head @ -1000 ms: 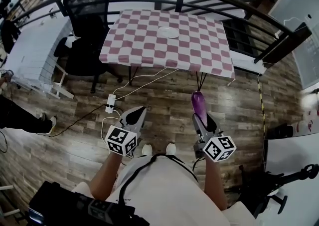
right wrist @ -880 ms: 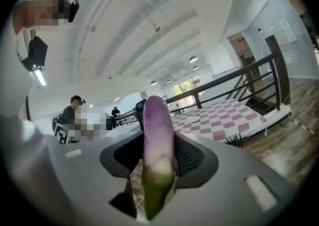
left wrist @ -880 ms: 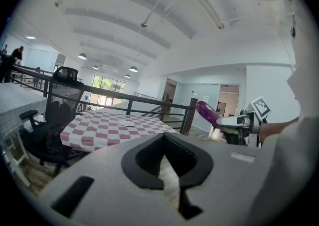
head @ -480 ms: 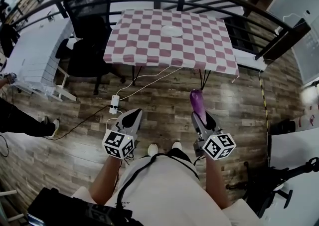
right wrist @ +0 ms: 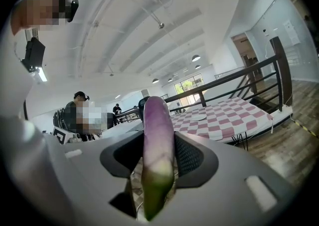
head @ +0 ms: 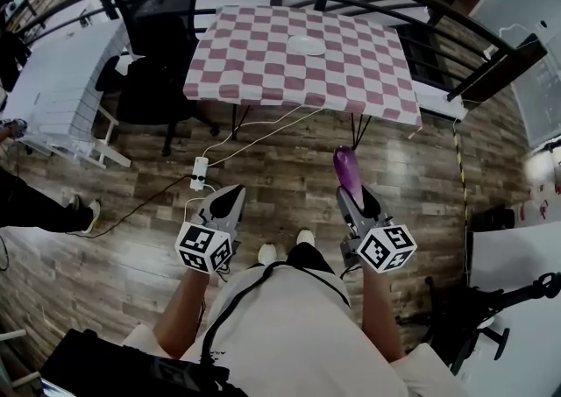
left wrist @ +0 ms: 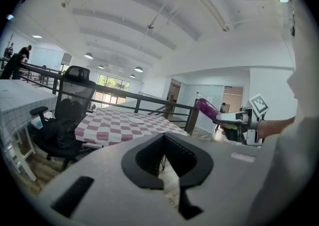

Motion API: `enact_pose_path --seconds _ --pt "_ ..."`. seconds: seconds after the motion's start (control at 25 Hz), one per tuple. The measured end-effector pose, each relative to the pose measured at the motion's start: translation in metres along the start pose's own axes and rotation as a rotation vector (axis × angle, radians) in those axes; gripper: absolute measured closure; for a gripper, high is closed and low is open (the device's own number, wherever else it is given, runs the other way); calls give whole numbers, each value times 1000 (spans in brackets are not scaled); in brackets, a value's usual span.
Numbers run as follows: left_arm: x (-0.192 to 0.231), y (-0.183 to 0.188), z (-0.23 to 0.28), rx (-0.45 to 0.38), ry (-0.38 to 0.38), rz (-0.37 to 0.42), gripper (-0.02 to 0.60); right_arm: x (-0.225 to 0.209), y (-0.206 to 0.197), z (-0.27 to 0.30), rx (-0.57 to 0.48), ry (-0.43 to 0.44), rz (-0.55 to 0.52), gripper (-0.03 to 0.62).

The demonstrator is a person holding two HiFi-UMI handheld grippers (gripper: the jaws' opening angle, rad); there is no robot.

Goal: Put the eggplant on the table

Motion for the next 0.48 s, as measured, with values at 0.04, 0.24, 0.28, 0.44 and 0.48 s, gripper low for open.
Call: enact_pose_path --seconds 0.04,0.24,0.28,0.44,0.48 --pt "1 0 0 1 -1 -2 577 0 0 0 2 0 0 402" --pt "2 2 11 4 -7 0 577 -7 -1 3 8 -3 12 402" --pt "1 3 13 6 -7 1 577 -9 0 4 7 -1 15 402" --pt "1 5 27 13 -3 7 577 -23 3 12 7 3 23 402" --pt "3 5 32 17 2 7 577 -29 4 15 8 4 26 402"
Point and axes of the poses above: the fingertips, and each gripper's own axes: z forward along the fingers, x to its left, y out of its top, the point moved 3 cm from there along -z, backward along the fingers, and after that the axes turned 6 degrees about y, right-handed, at the moved point
